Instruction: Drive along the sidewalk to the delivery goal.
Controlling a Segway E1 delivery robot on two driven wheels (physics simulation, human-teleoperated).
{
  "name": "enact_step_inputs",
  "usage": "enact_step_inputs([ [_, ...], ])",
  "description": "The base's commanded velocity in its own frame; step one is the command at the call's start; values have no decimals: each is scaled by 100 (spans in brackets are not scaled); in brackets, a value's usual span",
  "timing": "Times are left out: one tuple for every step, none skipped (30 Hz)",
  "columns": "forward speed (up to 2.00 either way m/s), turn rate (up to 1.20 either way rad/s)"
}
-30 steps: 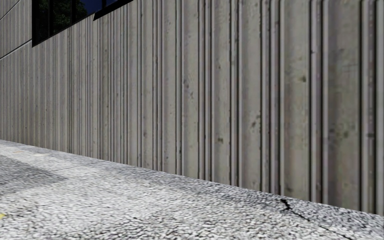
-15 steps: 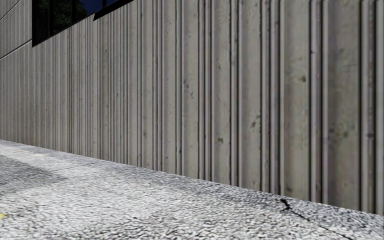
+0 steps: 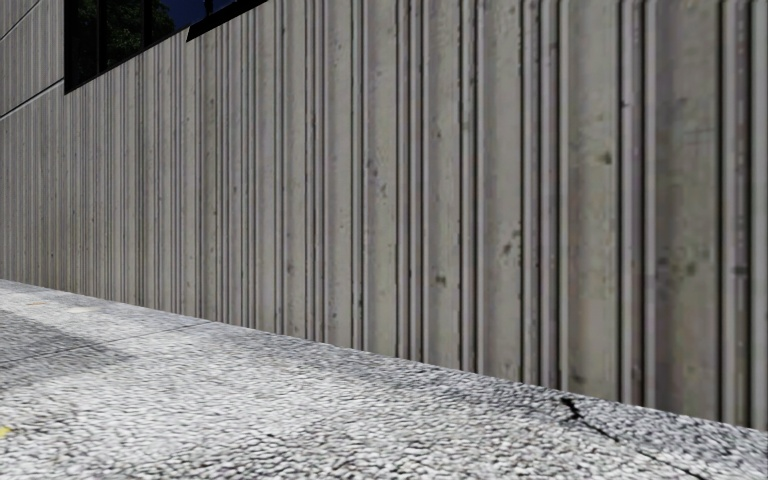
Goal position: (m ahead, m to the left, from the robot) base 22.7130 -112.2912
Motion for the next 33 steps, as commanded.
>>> enact_step_inputs([
  [0,-12],
  [0,-12],
  [13,-21],
  [43,-32],
  [43,-32],
  [63,-41],
  [74,-47],
  [77,-55],
  [77,-55],
  [87,-61],
  [98,-64],
  [111,-65],
  [111,-65],
  [117,-65],
  [122,-66],
  [122,-66],
  [123,-68],
  [124,-69],
  [124,-70],
  [124,-70],
  [124,-70],
  [127,-71],
  [127,-71],
  [130,-76],
  [131,-80],
  [132,-82],
  [132,-82],
  [132,-86],
  [132,-93],
  [132,-95],
  [132,-95],
  [132,-94],
  [130,-50],
])
